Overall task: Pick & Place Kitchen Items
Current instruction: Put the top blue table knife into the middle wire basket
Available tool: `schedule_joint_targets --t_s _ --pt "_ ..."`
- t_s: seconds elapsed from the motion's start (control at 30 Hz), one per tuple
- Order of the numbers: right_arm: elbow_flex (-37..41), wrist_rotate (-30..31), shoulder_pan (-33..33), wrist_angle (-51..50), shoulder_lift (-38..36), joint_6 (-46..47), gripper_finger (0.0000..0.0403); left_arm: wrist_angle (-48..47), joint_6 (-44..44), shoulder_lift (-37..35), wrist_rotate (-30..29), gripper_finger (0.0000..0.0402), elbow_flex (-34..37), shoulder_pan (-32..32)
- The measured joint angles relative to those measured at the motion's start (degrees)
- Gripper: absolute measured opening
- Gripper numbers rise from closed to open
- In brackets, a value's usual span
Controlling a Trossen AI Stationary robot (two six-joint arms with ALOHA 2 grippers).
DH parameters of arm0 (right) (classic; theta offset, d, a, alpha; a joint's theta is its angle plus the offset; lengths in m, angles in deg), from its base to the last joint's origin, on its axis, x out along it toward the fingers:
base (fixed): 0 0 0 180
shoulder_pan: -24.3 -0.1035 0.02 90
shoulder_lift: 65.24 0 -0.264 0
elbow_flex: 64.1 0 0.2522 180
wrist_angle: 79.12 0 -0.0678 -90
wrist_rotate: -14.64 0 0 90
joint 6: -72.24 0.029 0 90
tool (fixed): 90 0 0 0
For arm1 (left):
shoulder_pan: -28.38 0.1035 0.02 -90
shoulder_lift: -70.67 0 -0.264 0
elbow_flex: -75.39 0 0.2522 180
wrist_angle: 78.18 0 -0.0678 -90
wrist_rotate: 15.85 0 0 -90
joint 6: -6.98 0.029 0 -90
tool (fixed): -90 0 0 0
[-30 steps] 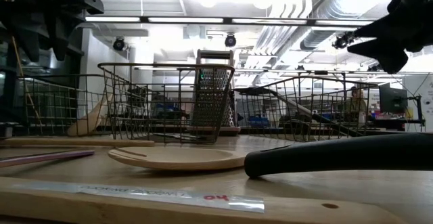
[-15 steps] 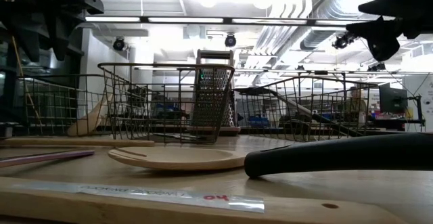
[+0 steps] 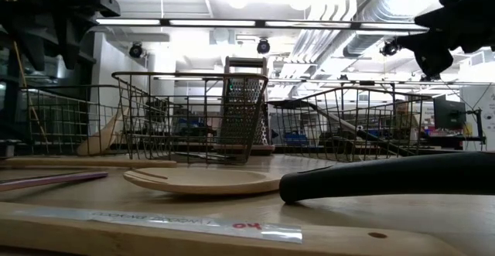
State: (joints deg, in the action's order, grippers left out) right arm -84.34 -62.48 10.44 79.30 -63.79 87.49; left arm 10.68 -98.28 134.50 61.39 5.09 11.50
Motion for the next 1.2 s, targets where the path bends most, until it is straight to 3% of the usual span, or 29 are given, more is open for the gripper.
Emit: schedule_joint_targets --t_s 0.2,0.4,0.9,1.2 --pt "0.0 -1.6 0.4 1.4 0.0 0.1 0.0206 1.9 -0.7 0.2 0.0 0.0214 0.0 0.0" --pt "6.0 -1.8 0.5 13.0 0.0 0.8 0.0206 2.7 -0.7 0.2 -0.8 0.0214 0.0 0.0" --pt "6.0 -2.2 0.5 10.8 0.7 0.9 0.0182 2.9 -1.5 1.3 -0.2 0.0214 0.0 0.0" --pt "6.0 -2.6 0.5 10.7 0.7 1.0 0.018 3.5 -5.1 8.1 0.8 0.0214 0.0 0.0"
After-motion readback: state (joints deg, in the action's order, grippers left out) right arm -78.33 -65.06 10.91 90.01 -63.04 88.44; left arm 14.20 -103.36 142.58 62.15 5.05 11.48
